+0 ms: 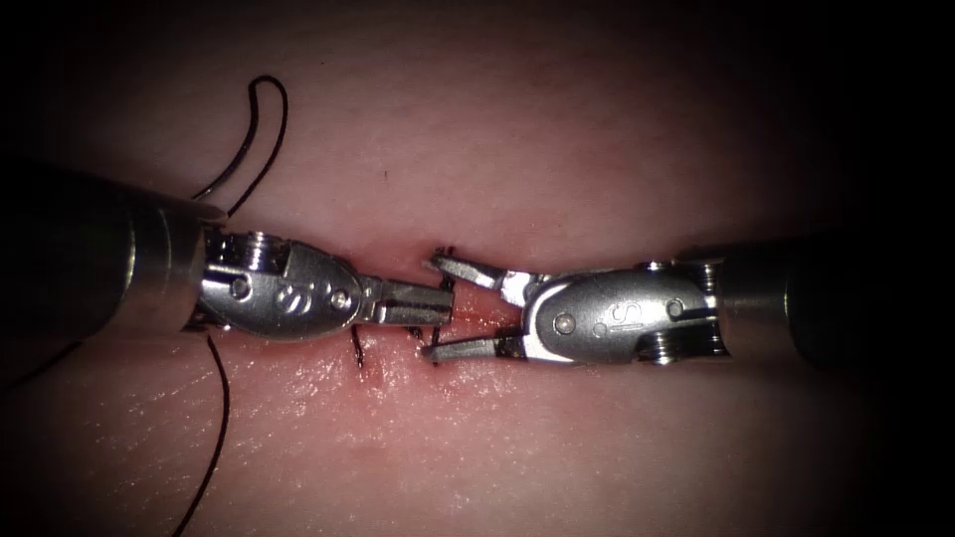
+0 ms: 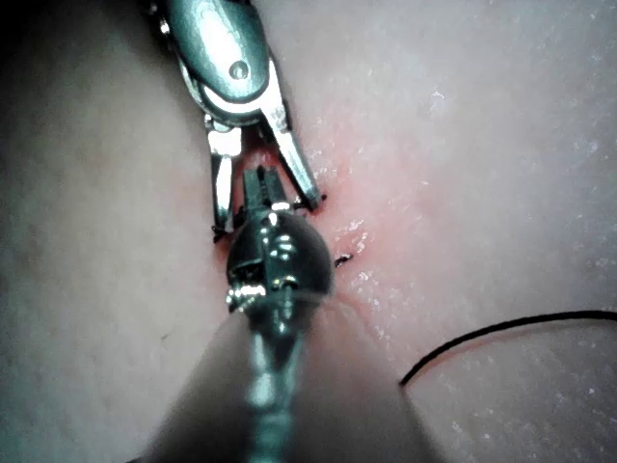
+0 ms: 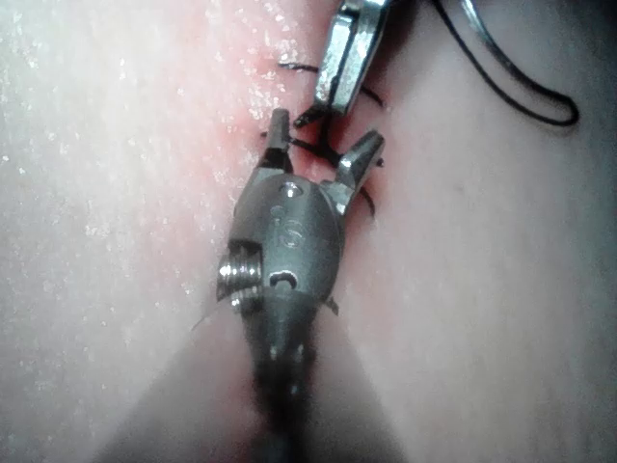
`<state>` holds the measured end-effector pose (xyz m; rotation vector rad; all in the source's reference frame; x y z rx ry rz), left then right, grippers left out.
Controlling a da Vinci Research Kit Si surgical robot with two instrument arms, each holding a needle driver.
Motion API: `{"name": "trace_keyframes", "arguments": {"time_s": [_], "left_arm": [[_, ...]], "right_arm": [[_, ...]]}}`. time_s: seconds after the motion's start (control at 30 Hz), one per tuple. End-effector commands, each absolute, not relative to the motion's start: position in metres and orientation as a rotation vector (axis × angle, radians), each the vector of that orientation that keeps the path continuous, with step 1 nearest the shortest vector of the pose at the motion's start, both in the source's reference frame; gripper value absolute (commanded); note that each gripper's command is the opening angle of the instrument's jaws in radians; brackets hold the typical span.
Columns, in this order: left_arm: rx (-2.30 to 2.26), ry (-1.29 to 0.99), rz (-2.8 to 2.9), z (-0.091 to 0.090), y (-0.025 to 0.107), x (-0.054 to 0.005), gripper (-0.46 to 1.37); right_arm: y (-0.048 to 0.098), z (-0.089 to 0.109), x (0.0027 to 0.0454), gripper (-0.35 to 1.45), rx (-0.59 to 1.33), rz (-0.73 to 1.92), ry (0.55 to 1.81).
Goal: Wound Closure
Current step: With the right gripper cut the suture end
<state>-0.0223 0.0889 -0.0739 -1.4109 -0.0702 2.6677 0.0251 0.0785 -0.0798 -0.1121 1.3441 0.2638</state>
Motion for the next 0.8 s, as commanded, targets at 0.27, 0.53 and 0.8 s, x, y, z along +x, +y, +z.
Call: {"name": "trace_keyframes", "arguments": {"time_s": [0.27,0.53,0.8], "left_arm": [[-1.413,-0.072,2.673,-0.0739,0.0890,-0.0223,-0.35],[-1.414,-0.072,2.673,-0.0739,0.0890,-0.0223,-0.35],[-1.417,-0.076,2.673,-0.0740,0.0889,-0.0221,-0.35]], "right_arm": [[0.0786,-0.0798,0.0261,1.30,-0.130,0.287,1.380],[0.0785,-0.0798,0.0268,1.32,-0.133,0.290,1.378],[0.0787,-0.0797,0.0278,1.34,-0.129,0.294,1.388]]}}
